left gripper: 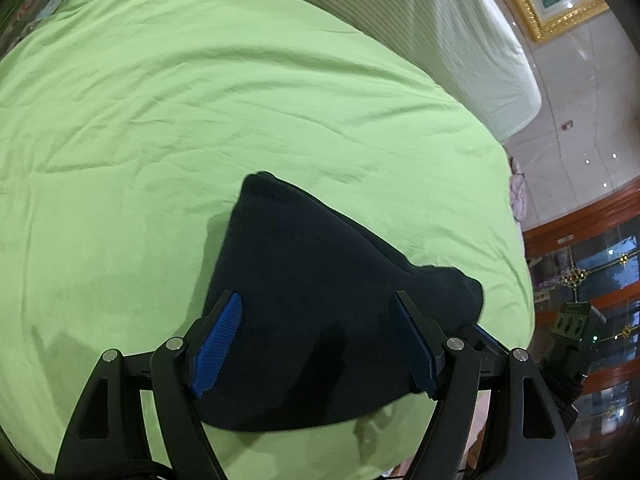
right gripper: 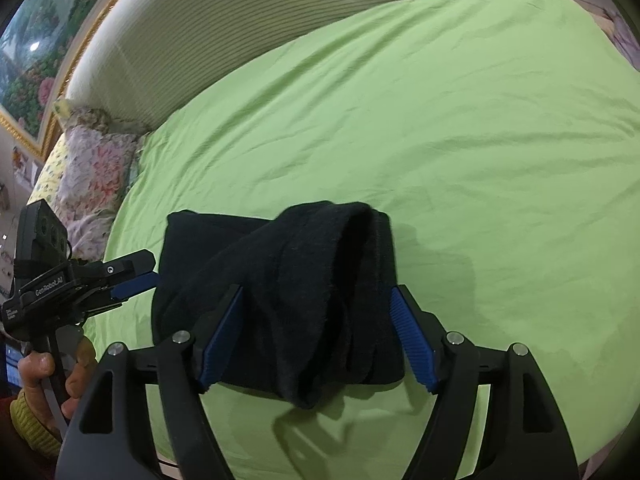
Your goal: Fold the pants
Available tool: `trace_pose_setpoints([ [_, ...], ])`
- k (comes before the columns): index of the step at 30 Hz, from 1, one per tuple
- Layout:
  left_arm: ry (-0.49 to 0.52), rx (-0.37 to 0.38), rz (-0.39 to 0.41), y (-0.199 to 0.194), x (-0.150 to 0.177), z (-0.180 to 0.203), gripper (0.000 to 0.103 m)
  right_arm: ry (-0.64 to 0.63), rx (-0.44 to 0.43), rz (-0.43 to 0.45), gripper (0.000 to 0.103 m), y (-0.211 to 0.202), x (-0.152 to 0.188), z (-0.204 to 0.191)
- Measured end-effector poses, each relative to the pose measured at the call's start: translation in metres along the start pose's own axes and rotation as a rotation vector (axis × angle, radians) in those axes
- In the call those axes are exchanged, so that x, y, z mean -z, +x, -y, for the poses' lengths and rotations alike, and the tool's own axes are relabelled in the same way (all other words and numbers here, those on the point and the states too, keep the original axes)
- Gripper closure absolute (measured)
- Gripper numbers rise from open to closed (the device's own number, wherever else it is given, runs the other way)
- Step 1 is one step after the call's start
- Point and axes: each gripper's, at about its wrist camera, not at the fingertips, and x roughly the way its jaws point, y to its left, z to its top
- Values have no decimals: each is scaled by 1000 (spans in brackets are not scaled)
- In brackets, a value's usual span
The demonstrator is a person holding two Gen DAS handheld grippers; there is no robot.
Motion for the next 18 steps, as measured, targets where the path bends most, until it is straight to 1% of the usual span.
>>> trace_pose_setpoints([
  [3, -18, -11, 0, 5, -4, -10, 27, 42, -16, -9, 29, 5, -1, 7],
  [6, -37, -19, -7, 13, -9, -17, 27, 50, -16, -14, 29, 10, 0, 10],
  [7, -39, -24, -1, 14, -9, -19, 27, 46, -9, -14, 29, 12, 0, 10],
  [9, -43, -53, 9, 19, -11, -22, 28, 35, 34, -22, 29, 16, 0, 15],
  [11, -60, -58, -2, 28, -14, -28, 29, 39, 58, -29, 28, 19, 0, 23],
  [14, -85, -44, -25, 39, -15, -36, 33, 46, 49, -44, 28, 25, 1, 30],
  [16, -76, -72, -35, 47, -17, -38, 33, 20, 61, -37, 28, 27, 0, 29],
  [18, -71, -74, -36, 50, -19, -38, 34, 27, 59, -39, 28, 29, -1, 31],
])
